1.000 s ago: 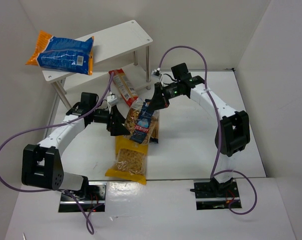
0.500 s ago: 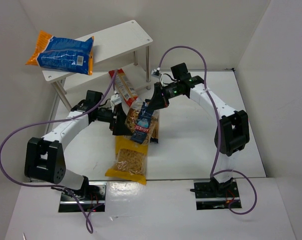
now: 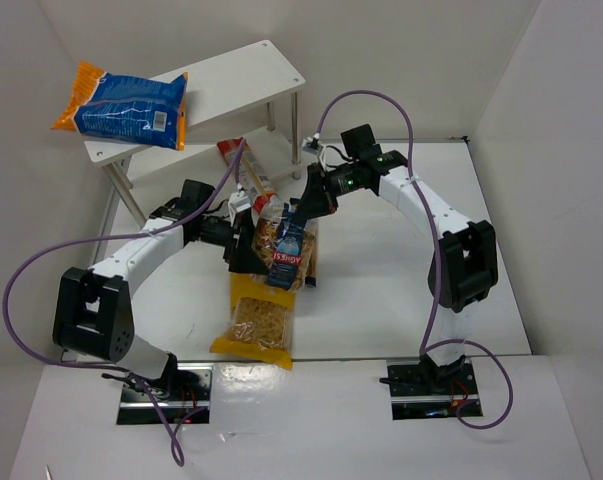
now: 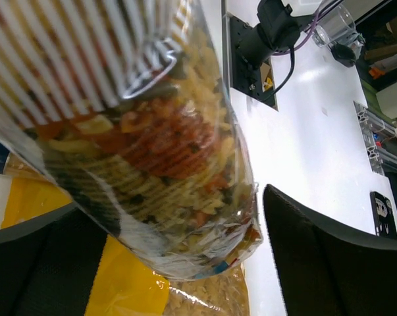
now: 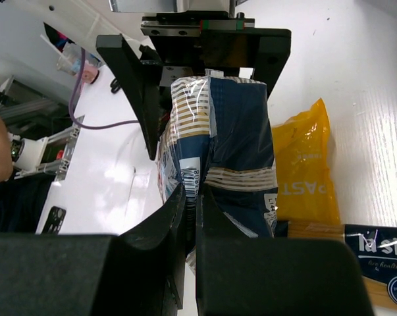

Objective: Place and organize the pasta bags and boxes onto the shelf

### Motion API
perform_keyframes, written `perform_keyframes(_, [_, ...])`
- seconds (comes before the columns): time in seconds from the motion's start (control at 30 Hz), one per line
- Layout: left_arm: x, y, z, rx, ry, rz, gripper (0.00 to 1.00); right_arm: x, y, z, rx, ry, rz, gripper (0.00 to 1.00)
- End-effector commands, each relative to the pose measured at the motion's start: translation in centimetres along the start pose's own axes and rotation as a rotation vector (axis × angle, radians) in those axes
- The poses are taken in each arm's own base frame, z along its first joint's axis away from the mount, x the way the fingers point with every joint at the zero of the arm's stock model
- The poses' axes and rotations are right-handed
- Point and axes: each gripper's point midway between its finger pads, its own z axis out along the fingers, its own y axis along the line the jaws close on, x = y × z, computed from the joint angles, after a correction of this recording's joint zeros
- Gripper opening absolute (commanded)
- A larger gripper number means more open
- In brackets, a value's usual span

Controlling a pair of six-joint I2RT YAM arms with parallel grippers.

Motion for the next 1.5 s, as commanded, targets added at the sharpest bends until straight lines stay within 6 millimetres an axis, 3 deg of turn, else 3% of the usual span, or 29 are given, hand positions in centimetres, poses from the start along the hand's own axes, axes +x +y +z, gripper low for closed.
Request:
perform_keyframes(0.0, [-1.9,-1.4,0.4,0.103,-0.043,0.085,0.94,-3.5,3.4,-0.2,-0.124,-0.050,-0.122,0.00])
perform_keyframes(0.03, [-1.7,-1.2,0.5,0.104,-0.041,0.075,0.89,-3.5,3.6,-0.2,-0.133,-0.052,-0.122,0.00])
perform_keyframes(0.1, [-1.7,-1.1,0.5,0.106,-0.037,0.055,0.58,-3.3,3.4,-0.2,-0.133,-0.052,-0.122,0.00])
perform_keyframes(0.13, [-2.2,-1.1,0.5,0.104,-0.041,0.085,0.35,-3.2,3.6,0.1,-0.141,-0.047,-0.123,0.00])
perform_keyframes(0.2, [-2.8,-0.8,0.3,0.084,-0.035,0.099,0.00,-3.2,3.6,0.1,-0.141,-0.047,-0.123,0.00])
perform_keyframes(0.3, [-3.7,-1.4,0.0,0.058,-0.032,0.133,0.00,-2.9,3.4,0.1,-0.106,-0.041,-0.118,0.03])
perform_keyframes(0.33, [-3.8,-1.8,-0.1,0.057,-0.033,0.136,0.00,-3.0,3.5,0.0,-0.088,-0.040,-0.128,0.20])
perform_keyframes(0.4, [-4.4,-2.5,-0.5,0.033,-0.034,0.190,0.00,-2.8,3.0,0.0,-0.053,-0.036,-0.132,0.73])
perform_keyframes(0.53, [-4.4,-3.3,-0.9,0.012,-0.029,0.225,0.00,-2.9,1.7,-1.7,0.008,-0.062,-0.131,1.00])
perform_keyframes(0.7, [-4.7,-3.6,-1.3,0.001,-0.037,0.253,0.00,-3.0,0.8,-3.8,0.047,-0.092,-0.104,1.00])
perform_keyframes(0.93, [-4.5,-3.5,-1.2,0.002,-0.035,0.262,0.00,-1.7,-0.4,-4.0,0.139,-0.067,-0.140,1.00])
perform_keyframes(1.0, [-4.4,-3.3,-1.3,-0.008,-0.031,0.262,0.00,-0.9,-0.2,-3.5,0.166,-0.019,-0.179,1.00])
perform_keyframes(1.1, [-3.6,-2.0,-1.3,-0.066,-0.006,0.250,0.00,1.4,-0.8,-1.1,0.274,0.124,-0.272,1.00])
perform_keyframes(1.17, [-3.2,-1.2,-2.1,-0.107,-0.012,0.232,0.00,3.5,-0.6,0.4,0.369,0.205,-0.331,1.00])
perform_keyframes(1.23, [-3.8,-0.8,-3.2,-0.146,-0.040,0.244,0.00,3.4,-0.5,1.3,0.436,0.219,-0.416,1.00])
perform_keyframes(1.37, [-4.2,1.2,-6.2,-0.260,-0.087,0.190,0.00,3.5,0.3,0.9,0.451,0.232,-0.452,1.00])
perform_keyframes(1.43, [-5.7,1.4,-7.9,-0.339,-0.116,0.171,0.00,3.4,1.2,0.6,0.459,0.231,-0.477,1.00])
perform_keyframes(1.47, [-6.1,1.6,-8.8,-0.381,-0.127,0.159,0.21,3.6,1.5,0.7,0.459,0.236,-0.483,1.00])
